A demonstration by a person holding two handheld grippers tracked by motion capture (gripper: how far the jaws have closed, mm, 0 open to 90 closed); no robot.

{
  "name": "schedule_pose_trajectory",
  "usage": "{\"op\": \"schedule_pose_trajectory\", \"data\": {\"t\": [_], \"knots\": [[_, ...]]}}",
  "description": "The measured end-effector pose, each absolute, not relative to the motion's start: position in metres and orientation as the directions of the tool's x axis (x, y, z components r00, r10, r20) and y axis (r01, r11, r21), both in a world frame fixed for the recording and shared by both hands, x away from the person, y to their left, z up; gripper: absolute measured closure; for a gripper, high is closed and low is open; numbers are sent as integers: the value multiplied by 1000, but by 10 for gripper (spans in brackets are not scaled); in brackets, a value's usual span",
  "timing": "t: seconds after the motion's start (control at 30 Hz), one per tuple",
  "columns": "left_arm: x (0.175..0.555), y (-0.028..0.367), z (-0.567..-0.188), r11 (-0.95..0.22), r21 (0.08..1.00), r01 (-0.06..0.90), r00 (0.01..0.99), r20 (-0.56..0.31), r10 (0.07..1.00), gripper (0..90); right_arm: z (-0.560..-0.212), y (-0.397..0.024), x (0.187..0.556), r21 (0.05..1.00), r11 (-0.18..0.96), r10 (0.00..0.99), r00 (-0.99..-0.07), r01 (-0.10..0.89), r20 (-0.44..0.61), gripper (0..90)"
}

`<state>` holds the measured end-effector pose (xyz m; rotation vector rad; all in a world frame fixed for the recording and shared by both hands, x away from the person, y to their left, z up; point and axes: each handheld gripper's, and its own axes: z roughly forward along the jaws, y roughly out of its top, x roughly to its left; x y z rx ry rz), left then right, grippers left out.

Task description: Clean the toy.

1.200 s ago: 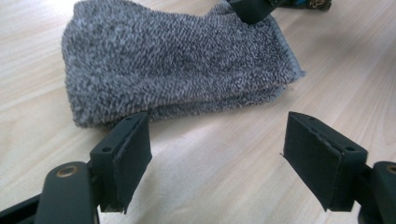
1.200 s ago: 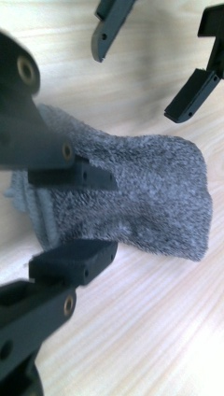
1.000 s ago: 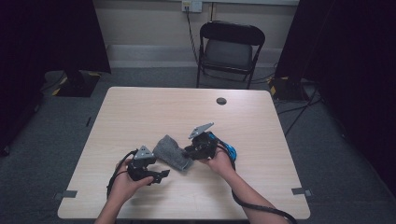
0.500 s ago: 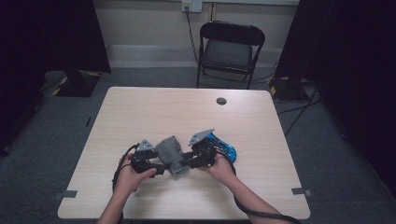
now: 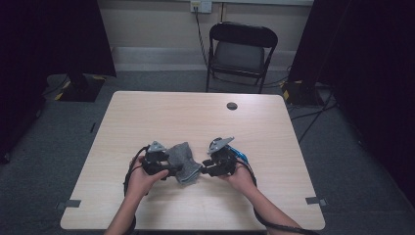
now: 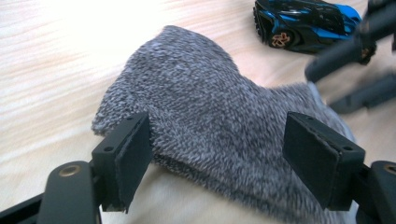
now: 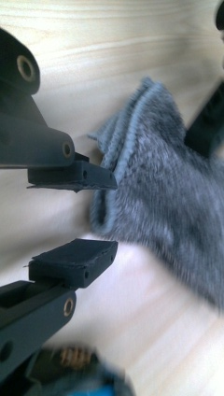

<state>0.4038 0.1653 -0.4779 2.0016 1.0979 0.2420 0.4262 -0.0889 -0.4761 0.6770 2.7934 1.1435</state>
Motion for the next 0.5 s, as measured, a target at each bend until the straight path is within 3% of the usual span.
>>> {"op": "schedule_pose_trajectory", "data": {"t": [0.37,0.5], "knots": [[424,149,-473,-326,746,581,630,-159,760,239,-484,-60,415,691,620,369,-915,371,161,629],[423,153,-470,-341,745,573,633,-138,762,254,-486,-45,411,700,613,360,-918,368,168,580]]}}
